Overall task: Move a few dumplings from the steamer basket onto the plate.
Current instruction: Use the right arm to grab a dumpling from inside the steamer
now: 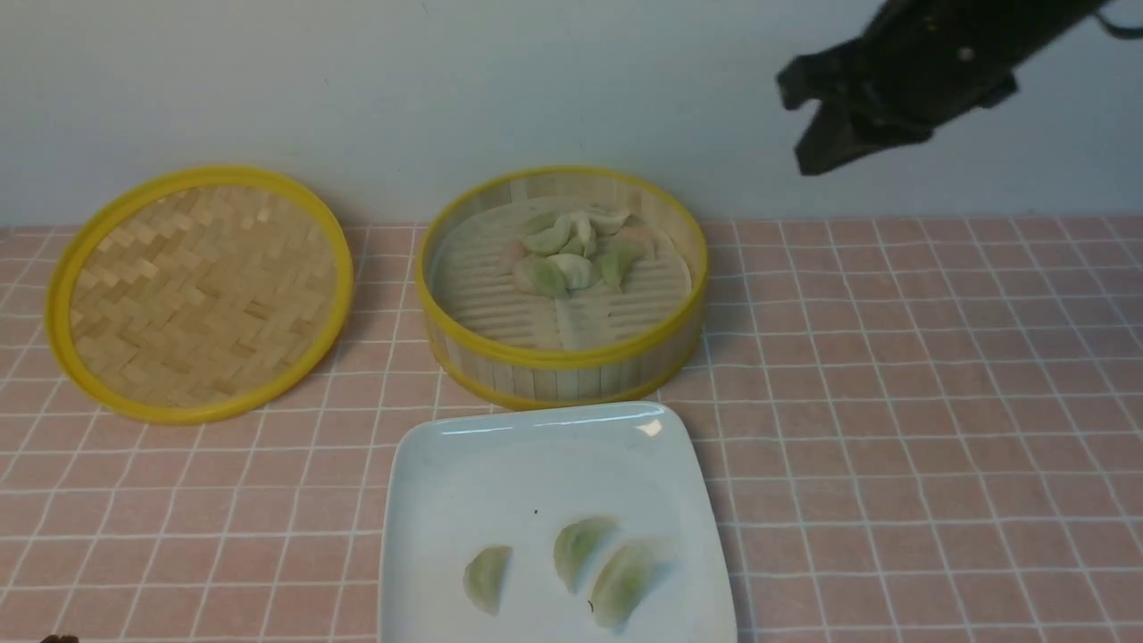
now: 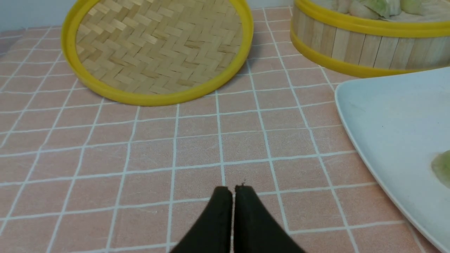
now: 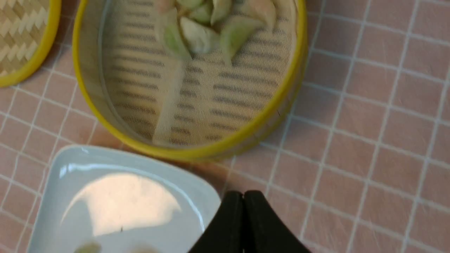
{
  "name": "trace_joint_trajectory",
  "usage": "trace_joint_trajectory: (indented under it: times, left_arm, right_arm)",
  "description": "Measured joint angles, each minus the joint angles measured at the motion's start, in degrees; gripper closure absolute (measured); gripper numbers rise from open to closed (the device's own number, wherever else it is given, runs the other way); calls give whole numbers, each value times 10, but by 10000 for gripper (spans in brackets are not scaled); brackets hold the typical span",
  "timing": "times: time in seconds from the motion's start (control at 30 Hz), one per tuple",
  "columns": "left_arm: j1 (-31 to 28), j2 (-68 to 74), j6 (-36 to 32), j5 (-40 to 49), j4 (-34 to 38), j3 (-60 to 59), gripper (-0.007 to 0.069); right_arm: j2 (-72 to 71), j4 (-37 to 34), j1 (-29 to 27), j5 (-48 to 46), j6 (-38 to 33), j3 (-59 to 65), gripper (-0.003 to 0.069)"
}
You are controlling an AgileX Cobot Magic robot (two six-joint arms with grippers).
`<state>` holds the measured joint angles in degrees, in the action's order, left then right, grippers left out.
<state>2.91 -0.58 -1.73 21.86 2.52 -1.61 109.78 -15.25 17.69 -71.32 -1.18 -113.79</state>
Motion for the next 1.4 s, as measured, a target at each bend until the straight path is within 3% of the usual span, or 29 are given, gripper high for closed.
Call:
trace_joint_trajectory:
  times: [0.3,0.5,0.73,0.87,1.03,1.2,1.4]
  left_arm:
    - [0,0,0,0,0,0,631]
    - [0,0,0,0,0,0,631]
    - [0,0,0,0,0,0,631]
    - [0,0,0,0,0,0,631]
    - [0,0,0,0,0,0,631]
    - [0,0,0,0,0,0,631]
    - [0,0,0,0,0,0,631]
  right_arm:
    - [202,72,82,-4,48,-231,667]
    - [287,94,91,-4,70,-297,643]
    - [333,110,91,-5,41,-303,501]
    - [352,120,91,1,27,-303,337]
    - [373,123,91,32,-7,-303,194]
    - [391,125,91,77,-29,-303,145]
    - [410,146,91,100,-34,-303,140]
